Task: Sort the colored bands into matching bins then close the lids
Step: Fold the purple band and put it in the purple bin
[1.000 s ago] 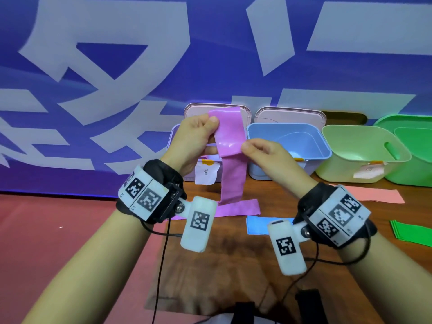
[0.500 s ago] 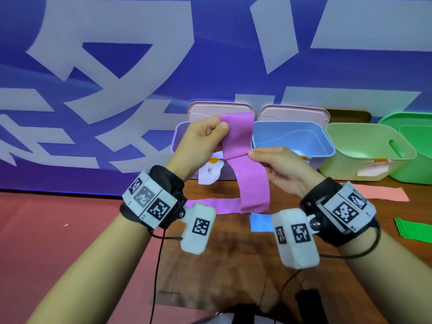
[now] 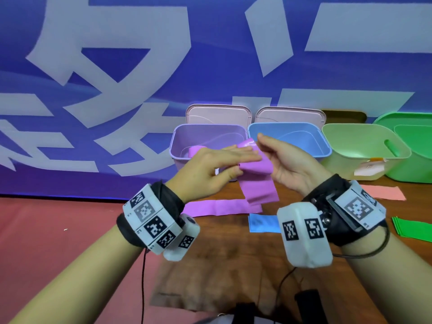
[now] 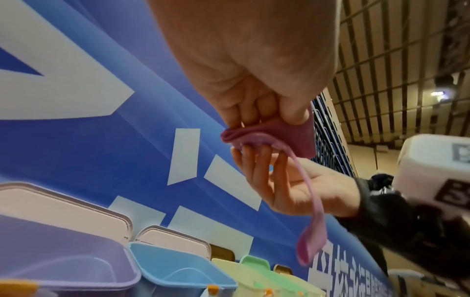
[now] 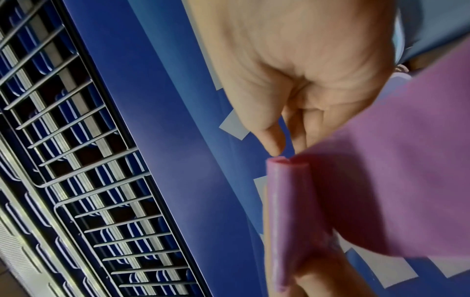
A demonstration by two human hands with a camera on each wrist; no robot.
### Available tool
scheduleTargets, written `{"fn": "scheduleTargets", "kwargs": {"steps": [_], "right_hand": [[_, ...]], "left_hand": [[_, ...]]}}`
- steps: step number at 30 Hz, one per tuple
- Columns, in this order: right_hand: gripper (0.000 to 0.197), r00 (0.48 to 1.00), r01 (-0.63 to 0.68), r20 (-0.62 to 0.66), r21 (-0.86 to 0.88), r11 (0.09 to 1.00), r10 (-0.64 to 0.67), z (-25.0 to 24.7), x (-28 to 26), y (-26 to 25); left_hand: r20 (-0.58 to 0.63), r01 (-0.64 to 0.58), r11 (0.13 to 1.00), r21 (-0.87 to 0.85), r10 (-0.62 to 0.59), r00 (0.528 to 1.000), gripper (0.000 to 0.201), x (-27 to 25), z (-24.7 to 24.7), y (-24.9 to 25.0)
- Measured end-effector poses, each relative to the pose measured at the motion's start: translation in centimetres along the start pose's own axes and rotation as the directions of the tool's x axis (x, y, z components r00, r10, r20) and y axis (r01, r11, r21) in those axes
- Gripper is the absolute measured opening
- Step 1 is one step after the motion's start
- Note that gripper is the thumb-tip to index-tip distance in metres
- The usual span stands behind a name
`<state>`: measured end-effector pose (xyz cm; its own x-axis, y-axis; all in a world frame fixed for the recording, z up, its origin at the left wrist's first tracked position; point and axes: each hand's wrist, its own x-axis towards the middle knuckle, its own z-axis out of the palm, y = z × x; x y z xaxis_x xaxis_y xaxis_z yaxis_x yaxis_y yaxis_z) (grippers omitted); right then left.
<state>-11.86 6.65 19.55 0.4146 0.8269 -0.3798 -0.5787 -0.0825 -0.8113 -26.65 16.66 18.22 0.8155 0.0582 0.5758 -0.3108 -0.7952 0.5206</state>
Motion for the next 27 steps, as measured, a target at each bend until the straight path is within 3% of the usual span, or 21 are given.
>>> {"fn": "scheduleTargets", "kwargs": {"steps": [7,12,14,16,18,19,21,23,27], "right_hand": [[0.017,0.996,0.088,0.001,-0.175,0.981,-0.089,0.1,-0.8,0.6],[0.020,0.975,0.214,-0.004,-0.235,0.948,-0.221,0.0,-1.1,0.2],[0.022,0.954,0.278,-0.032,-0.281,0.919,-0.299,0.1,-1.0,-0.3],[0.018,0.928,0.338,-0.042,-0.326,0.883,-0.370,0.6,-1.1,-1.0],[0.015,0.894,0.409,-0.016,-0.376,0.832,-0.447,1.1,-1.3,-1.5],[0.015,0.878,0.440,0.002,-0.398,0.805,-0.479,1.3,-1.4,-1.7],[0.014,0.842,0.499,0.031,-0.424,0.756,-0.539,1.9,-1.8,-2.1],[0.013,0.815,0.535,0.046,-0.442,0.720,-0.578,2.2,-2.0,-2.3],[0.017,0.802,0.548,0.070,-0.481,0.685,-0.593,2.6,-1.9,-1.9]], "left_hand": [[0.219,-0.225,0.931,0.287,0.165,0.962,0.037,-0.7,0.2,-0.9],[0.067,-0.195,0.926,0.322,0.183,0.981,0.048,-0.9,-0.2,-0.5],[-0.082,-0.065,0.965,0.253,0.088,0.993,0.047,-0.6,-0.4,0.0],[-0.224,0.183,0.983,0.015,-0.175,0.959,0.041,0.0,-0.4,0.5],[-0.125,0.430,0.851,-0.301,-0.483,0.867,0.042,1.0,-0.3,1.0],[-0.032,0.508,0.762,-0.402,-0.566,0.824,0.042,1.3,-0.2,1.1],[0.056,0.562,0.680,-0.471,-0.613,0.788,0.038,1.9,0.1,1.3],[0.043,0.563,0.679,-0.471,-0.620,0.784,0.032,2.2,0.4,1.7],[-0.034,0.572,0.676,-0.464,-0.659,0.751,0.040,2.6,1.1,1.3]]}}
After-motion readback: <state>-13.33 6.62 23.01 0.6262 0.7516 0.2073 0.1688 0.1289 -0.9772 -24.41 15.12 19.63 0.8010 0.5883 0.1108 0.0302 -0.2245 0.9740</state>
